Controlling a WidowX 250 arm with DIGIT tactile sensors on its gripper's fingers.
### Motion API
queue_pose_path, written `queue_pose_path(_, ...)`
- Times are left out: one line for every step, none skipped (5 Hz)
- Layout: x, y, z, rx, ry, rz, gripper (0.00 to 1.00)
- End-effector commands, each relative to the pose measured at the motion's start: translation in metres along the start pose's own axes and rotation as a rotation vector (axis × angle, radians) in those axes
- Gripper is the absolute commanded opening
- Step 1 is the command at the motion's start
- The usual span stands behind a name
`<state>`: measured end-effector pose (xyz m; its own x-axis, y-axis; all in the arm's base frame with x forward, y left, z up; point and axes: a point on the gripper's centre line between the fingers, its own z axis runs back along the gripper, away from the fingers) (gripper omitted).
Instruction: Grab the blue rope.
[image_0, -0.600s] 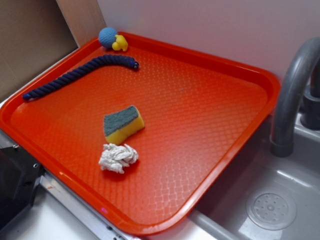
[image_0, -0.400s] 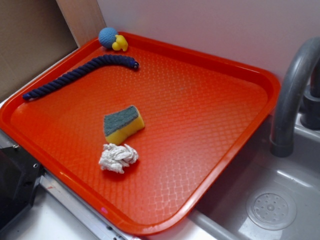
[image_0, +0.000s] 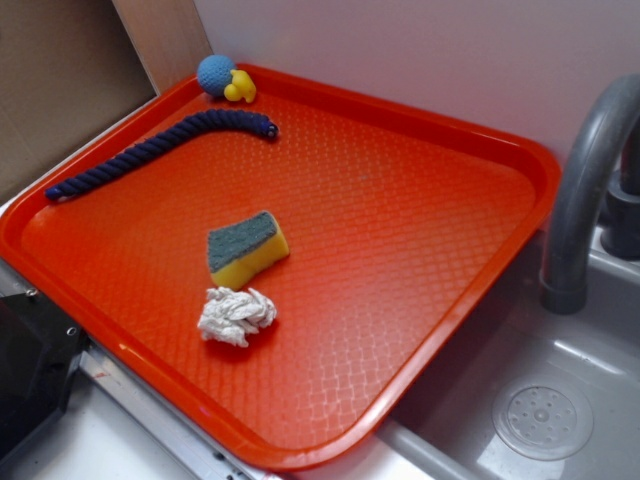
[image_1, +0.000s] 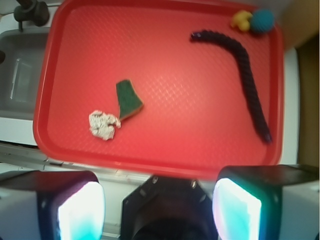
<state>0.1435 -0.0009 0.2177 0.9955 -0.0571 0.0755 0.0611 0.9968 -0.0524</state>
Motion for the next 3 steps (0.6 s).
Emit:
queue_pose_path(0.038,0.042,-0.044,0.036,-0.054,-0.142,1.00)
queue_pose_path(0.063,0.078,-0.080,0.077,-0.063,-0.218,1.00)
queue_pose_path(0.092,0.111,-0.115,0.105,-0.033,-0.225,1.00)
